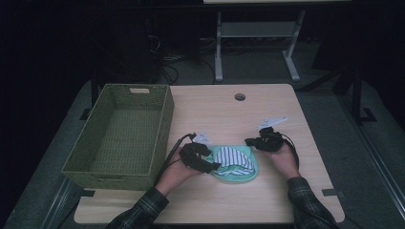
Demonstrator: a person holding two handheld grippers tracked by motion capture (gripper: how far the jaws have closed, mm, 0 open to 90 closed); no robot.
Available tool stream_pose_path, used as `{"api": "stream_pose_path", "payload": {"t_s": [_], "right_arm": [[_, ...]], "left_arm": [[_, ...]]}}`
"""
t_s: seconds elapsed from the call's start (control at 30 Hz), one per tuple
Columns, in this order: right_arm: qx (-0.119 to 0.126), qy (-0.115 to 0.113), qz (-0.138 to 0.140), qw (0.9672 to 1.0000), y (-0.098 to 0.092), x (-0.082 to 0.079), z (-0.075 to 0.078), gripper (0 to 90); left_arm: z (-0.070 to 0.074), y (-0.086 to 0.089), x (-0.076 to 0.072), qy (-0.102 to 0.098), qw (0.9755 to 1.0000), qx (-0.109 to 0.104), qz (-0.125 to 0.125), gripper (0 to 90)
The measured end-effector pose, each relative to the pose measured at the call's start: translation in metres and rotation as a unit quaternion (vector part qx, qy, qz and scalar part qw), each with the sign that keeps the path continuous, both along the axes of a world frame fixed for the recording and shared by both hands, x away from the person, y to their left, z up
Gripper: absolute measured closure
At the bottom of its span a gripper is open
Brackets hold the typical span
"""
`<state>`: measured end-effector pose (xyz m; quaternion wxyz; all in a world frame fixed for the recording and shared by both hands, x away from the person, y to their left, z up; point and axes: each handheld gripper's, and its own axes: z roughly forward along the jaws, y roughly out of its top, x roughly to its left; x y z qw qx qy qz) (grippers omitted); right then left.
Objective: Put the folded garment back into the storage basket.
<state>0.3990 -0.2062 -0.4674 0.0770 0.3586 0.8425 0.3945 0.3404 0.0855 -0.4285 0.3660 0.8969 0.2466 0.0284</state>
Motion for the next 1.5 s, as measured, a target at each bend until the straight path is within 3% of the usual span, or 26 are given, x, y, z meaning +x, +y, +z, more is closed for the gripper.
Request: {"api": "stream_pose_path", "payload": {"t_s": [0.33, 0.73, 0.83, 0.97, 1.13, 1.27, 1.5], "right_arm": [[-0.001, 0.005, 0.008, 1.0, -0.013, -0.026, 0.001, 89.9], [-0.004, 0.012, 0.028, 0.9995, -0.013, -0.064, 0.003, 89.9], [-0.001, 0.003, 0.022, 0.9998, -0.015, -0.063, 0.005, 89.9], [0.006, -0.008, 0.003, 0.9999, -0.02, -0.047, 0.006, 89.9], [-0.002, 0.003, 0.008, 1.0, -0.014, -0.032, -0.004, 89.9], [-0.005, 0.011, 0.016, 0.9998, -0.011, -0.038, -0.005, 89.9], [-0.004, 0.022, 0.039, 0.999, -0.004, -0.063, -0.003, 89.9]], "left_arm": [[-0.001, -0.002, -0.001, 0.0, 1.0, 0.006, -0.006, 32.9], [-0.001, -0.001, -0.004, -0.01, 0.9997, 0.018, -0.009, 31.2], [0.0, 0.0, -0.005, -0.012, 0.9996, 0.021, -0.012, 30.9], [0.0, 0.0, -0.006, -0.011, 0.9997, 0.021, -0.012, 30.9], [-0.001, -0.002, -0.007, -0.011, 0.9997, 0.02, -0.013, 29.8], [0.0, -0.002, -0.008, -0.015, 0.9996, 0.02, -0.014, 29.1], [0.003, 0.0, -0.013, -0.02, 0.999, 0.031, -0.023, 27.1]]}}
